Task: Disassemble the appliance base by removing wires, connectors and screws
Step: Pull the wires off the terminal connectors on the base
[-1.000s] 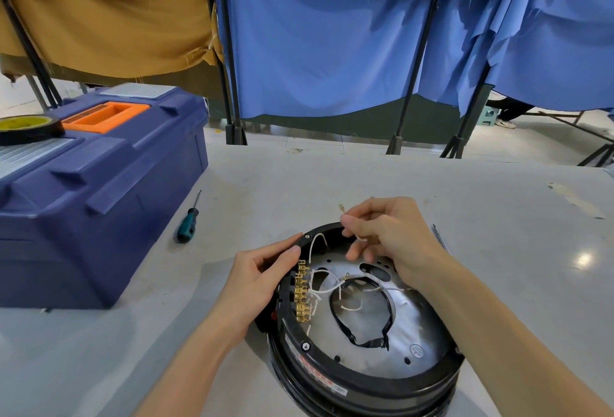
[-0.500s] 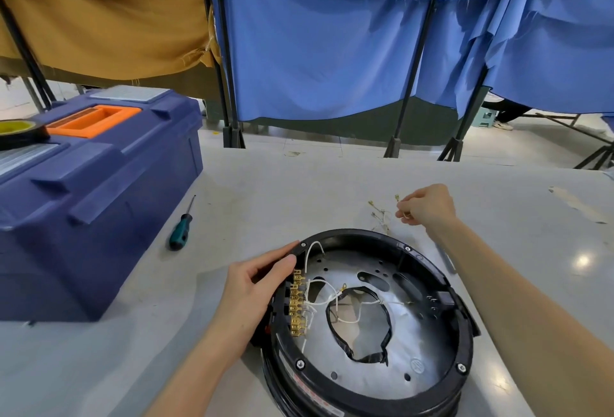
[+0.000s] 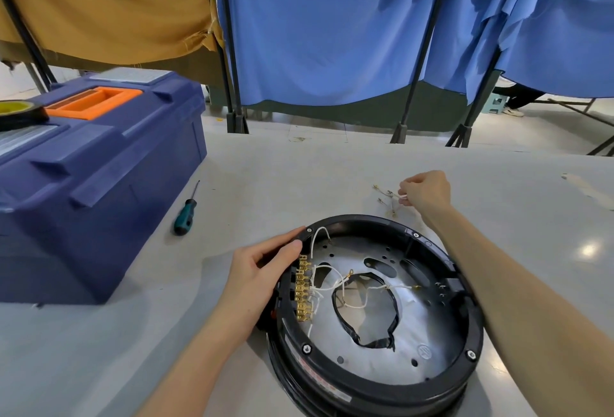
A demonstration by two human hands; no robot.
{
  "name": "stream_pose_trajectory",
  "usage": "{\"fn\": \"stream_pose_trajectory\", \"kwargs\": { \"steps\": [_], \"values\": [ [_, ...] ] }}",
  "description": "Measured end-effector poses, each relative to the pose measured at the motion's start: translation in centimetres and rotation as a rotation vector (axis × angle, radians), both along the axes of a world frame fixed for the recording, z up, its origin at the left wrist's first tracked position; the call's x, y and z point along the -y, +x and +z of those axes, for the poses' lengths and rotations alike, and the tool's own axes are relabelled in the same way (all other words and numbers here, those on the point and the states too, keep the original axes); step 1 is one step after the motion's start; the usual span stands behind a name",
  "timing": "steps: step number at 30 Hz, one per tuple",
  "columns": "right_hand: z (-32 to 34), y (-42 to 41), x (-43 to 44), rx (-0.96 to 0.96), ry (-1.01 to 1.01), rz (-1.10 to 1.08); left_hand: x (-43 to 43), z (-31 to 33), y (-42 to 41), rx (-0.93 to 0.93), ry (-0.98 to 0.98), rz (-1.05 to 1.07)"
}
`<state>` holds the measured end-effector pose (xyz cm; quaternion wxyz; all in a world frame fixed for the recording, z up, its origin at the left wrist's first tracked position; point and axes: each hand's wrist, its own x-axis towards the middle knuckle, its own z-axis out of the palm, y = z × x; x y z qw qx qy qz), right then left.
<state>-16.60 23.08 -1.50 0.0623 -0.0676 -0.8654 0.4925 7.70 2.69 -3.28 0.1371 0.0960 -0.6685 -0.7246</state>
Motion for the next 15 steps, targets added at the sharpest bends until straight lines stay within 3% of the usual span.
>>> {"fn": "stream_pose_trajectory", "kwargs": {
  "steps": [9, 15],
  "values": [
    [0.9, 1.3, 0.0, -0.049, -0.065, 0.088, -0.2, 0.3, 0.2, 0.005, 0.015, 0.003],
    [1.5, 2.4, -0.9, -0.074, -0.007, 0.084, -0.3, 0.4, 0.3, 0.009, 0.033, -0.008]
  ]
}}
